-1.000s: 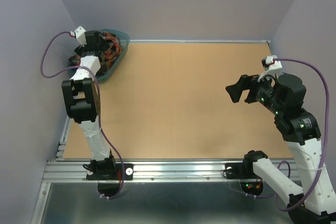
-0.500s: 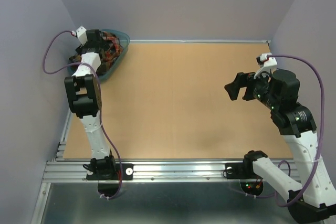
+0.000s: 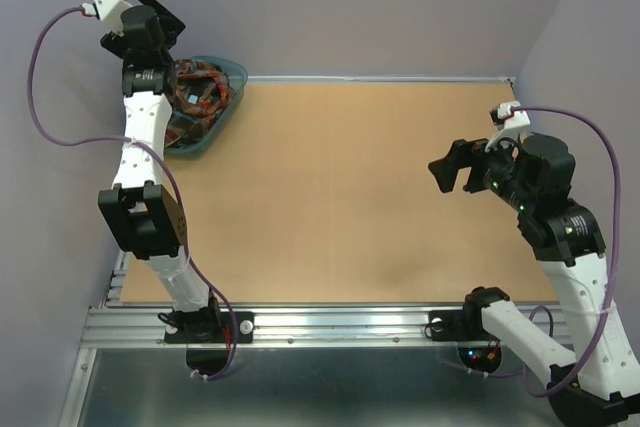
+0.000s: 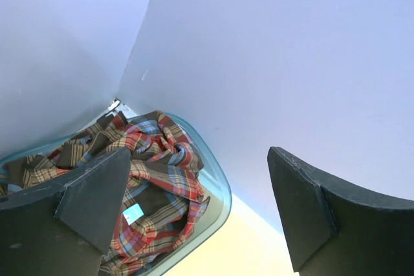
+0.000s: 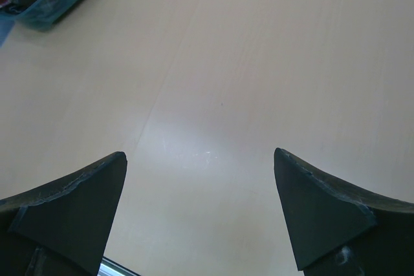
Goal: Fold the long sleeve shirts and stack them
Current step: Grab the shirt from the pile
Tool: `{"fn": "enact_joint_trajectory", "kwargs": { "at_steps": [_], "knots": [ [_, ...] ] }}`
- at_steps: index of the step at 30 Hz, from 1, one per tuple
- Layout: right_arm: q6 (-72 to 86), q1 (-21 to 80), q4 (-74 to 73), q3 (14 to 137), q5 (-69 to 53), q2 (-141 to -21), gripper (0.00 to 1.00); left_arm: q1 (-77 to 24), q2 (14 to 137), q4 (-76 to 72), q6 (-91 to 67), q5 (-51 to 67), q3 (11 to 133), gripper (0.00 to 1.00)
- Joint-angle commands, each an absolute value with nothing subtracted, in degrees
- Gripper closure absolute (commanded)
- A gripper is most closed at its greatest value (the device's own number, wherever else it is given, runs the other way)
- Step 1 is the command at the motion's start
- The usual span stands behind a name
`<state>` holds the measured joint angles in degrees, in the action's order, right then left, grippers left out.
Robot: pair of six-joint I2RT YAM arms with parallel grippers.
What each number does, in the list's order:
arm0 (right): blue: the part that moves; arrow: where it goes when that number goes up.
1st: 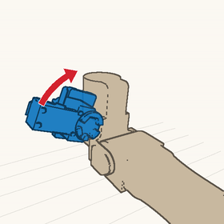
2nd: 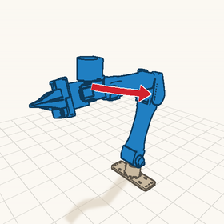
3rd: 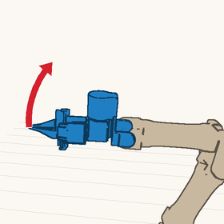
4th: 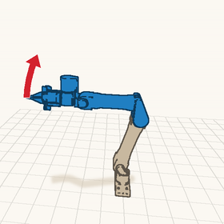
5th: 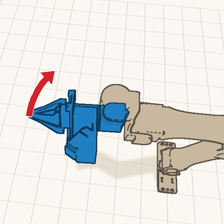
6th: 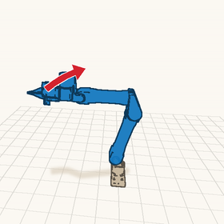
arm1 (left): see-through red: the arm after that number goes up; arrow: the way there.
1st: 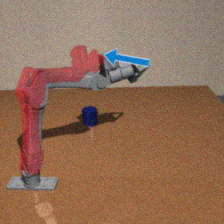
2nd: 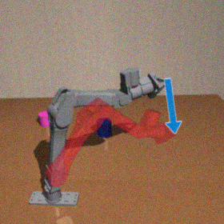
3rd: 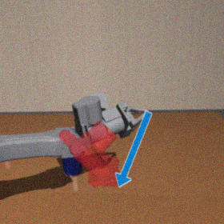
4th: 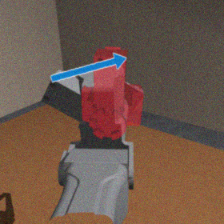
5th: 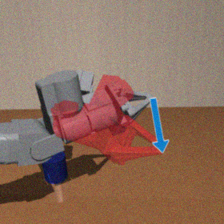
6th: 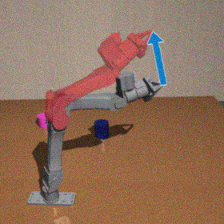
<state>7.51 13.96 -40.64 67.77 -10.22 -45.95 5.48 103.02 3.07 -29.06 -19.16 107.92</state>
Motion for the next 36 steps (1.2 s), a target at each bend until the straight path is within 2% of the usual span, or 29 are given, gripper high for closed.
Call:
{"fn": "enact_joint_trajectory", "kwargs": {
  "at_steps": [1,13,26,27,28,29,30,31,33,36],
  "knots": [
    [7.47,14.24,-37.62,69.08,-11.51,-44.30,0.00,5.54,104.85,5.98,-29.36,-20.13,104.34,0.01],
    [6.50,14.33,-37.62,67.41,-10.90,-43.77,0.00,5.89,103.97,4.84,-29.36,-20.13,97.30,0.01],
    [6.59,14.33,-37.62,67.06,-10.20,-44.12,0.00,7.12,107.84,6.77,-29.36,-20.13,97.47,0.01],
    [6.50,14.33,-37.62,66.97,-10.02,-44.12,0.00,7.03,107.93,6.85,-1.60,-3.86,97.30,0.99],
    [6.59,14.33,-37.62,66.97,-9.85,-44.12,0.00,7.12,107.93,6.86,-1.06,-3.08,97.12,0.96],
    [6.59,14.33,-37.62,67.06,-9.84,-44.21,0.00,7.12,107.93,6.77,-0.79,-2.90,96.86,0.84],
    [6.59,14.33,-37.62,67.06,-9.84,-44.21,0.00,7.21,107.93,6.68,-0.62,-2.55,96.68,0.69],
    [6.59,14.33,-37.62,66.97,-9.76,-44.21,0.00,7.21,107.84,6.51,-0.44,-1.50,96.24,0.36],
    [6.42,14.33,-37.62,66.80,-9.67,-44.03,0.00,7.21,107.32,5.54,-0.44,-0.53,95.54,0.13],
    [6.24,14.33,-37.62,66.53,-9.41,-43.68,0.00,7.21,105.82,3.70,-1.14,-0.88,92.74,0.06]
  ]
}}
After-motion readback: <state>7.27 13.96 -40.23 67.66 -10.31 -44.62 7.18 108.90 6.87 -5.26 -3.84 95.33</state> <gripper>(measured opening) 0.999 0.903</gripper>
